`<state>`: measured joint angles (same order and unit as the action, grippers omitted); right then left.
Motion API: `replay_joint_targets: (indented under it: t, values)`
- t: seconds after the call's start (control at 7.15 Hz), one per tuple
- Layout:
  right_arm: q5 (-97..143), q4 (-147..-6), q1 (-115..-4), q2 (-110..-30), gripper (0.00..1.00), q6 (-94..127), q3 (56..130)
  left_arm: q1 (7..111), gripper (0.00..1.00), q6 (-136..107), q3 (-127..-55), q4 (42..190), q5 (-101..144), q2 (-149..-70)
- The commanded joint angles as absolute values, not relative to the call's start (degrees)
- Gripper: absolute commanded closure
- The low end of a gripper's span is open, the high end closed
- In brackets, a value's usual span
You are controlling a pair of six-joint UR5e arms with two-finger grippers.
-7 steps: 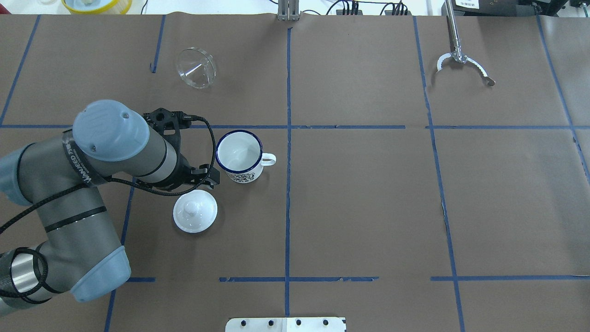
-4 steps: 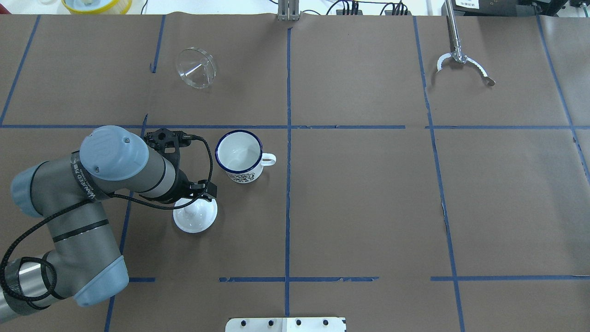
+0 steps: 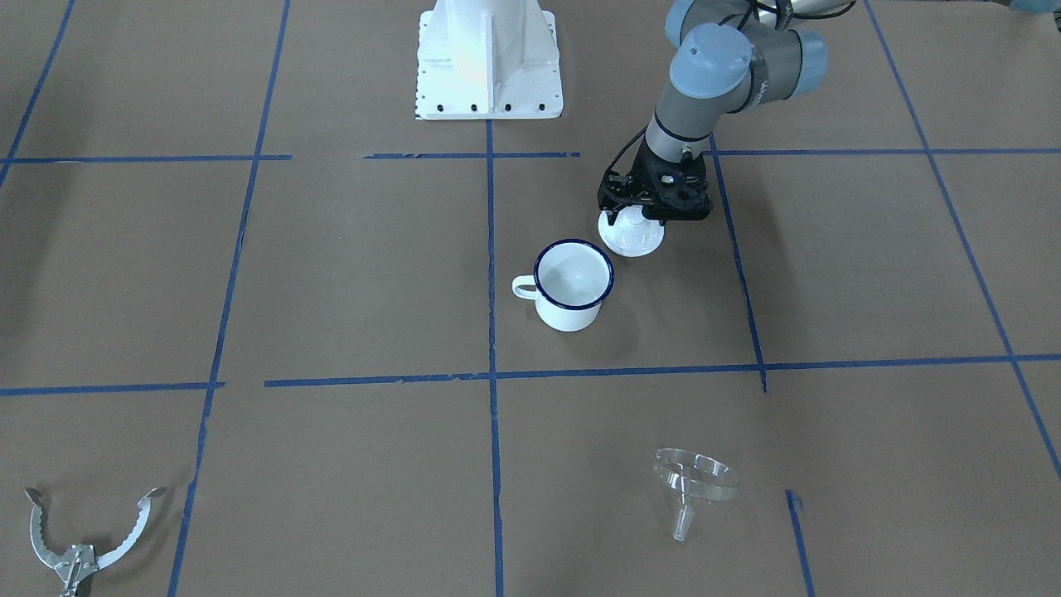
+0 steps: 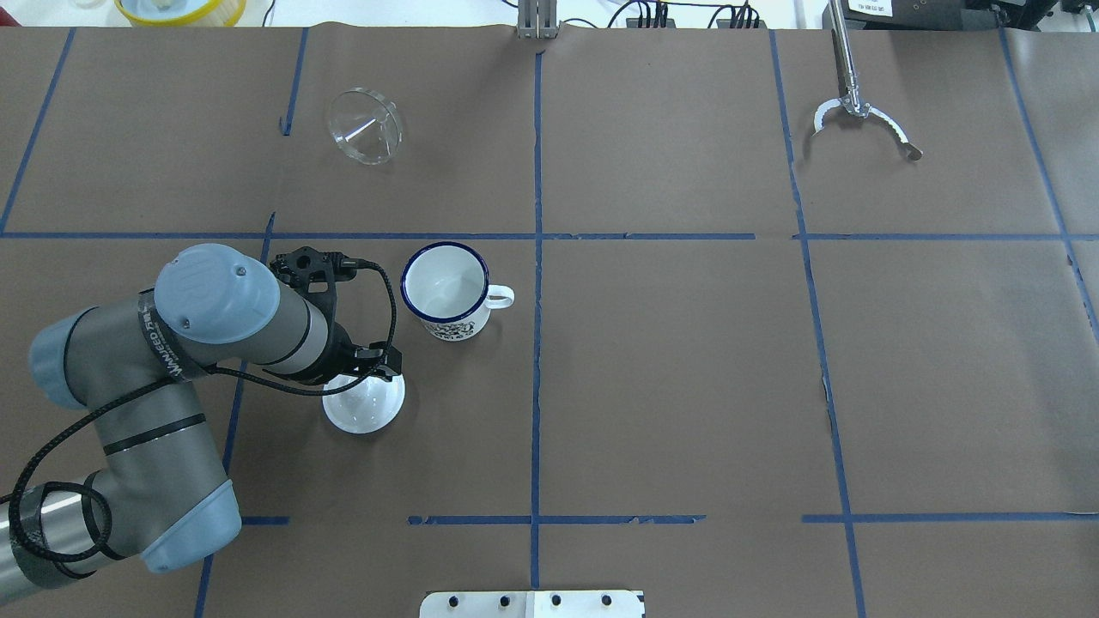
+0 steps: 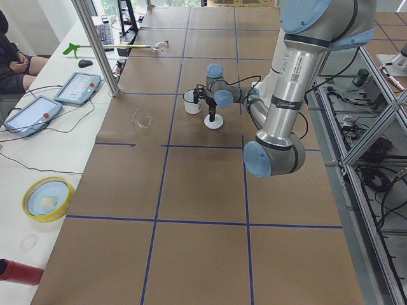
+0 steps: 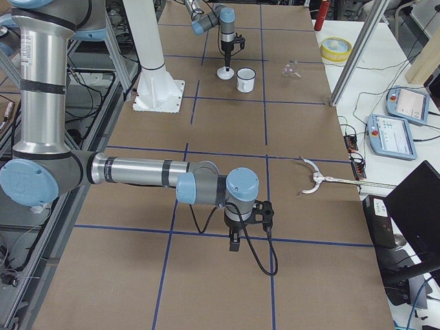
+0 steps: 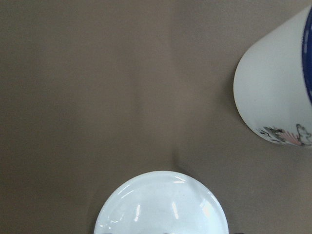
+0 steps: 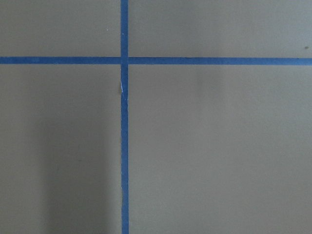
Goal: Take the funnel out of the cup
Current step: 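Move the left gripper to the white lid and grasp its knob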
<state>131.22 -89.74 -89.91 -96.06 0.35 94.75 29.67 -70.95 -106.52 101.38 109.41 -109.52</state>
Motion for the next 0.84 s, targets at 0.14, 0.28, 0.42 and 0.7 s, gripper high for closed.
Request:
replay_joint_targets:
  t: [0.14,0.28,0.42,0.7]
  values:
    - [131.22,-89.74,-89.91,-96.06,0.00,0.35,94.75,29.53,0.17,-71.02,-106.52,101.16,109.42,-109.51]
    - [131.22,-89.74,-89.91,-96.06,0.00,0.35,94.75,29.53,0.20,-71.10,-106.52,101.08,109.34,-109.51]
    - [131.22,-89.74,-89.91,-96.06,0.00,0.35,94.75,29.18,0.37,-71.28,-106.44,100.81,109.34,-109.51]
    - [131.22,-89.74,-89.91,-96.06,0.00,0.35,94.75,29.09,0.74,-72.50,-106.79,99.58,109.34,-109.60]
